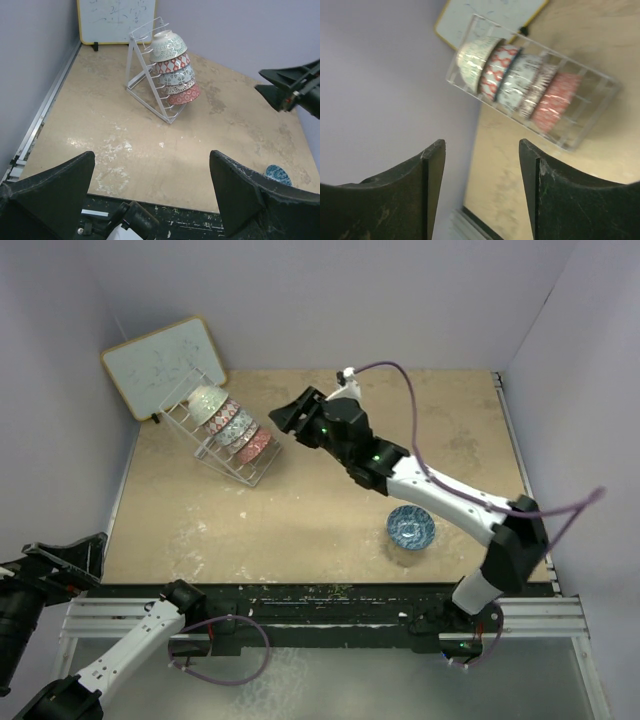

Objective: Load the bowls into the dish rack

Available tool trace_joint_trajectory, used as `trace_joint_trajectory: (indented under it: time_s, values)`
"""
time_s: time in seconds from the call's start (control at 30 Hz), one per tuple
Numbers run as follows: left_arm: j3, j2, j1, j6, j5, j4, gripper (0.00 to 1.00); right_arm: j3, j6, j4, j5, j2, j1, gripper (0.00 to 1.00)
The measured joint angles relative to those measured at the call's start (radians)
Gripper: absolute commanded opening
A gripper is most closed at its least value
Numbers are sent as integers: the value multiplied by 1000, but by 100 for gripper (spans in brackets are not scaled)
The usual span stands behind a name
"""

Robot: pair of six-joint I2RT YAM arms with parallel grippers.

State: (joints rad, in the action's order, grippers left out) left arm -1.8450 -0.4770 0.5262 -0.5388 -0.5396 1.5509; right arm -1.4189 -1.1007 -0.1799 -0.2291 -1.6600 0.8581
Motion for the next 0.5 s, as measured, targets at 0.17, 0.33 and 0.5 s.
trace_joint_trajectory:
  time_s: [0.17, 0.33, 0.5]
  values:
    - [29, 0, 0, 4, 1, -23, 99, 126, 154, 242, -101, 234, 0, 100]
    - [76, 0, 1, 9, 9, -60, 99, 200, 229, 518, -175, 355, 0, 100]
    - [127, 0, 1, 11, 22, -101, 99, 288, 242, 737, -183, 364, -1, 97]
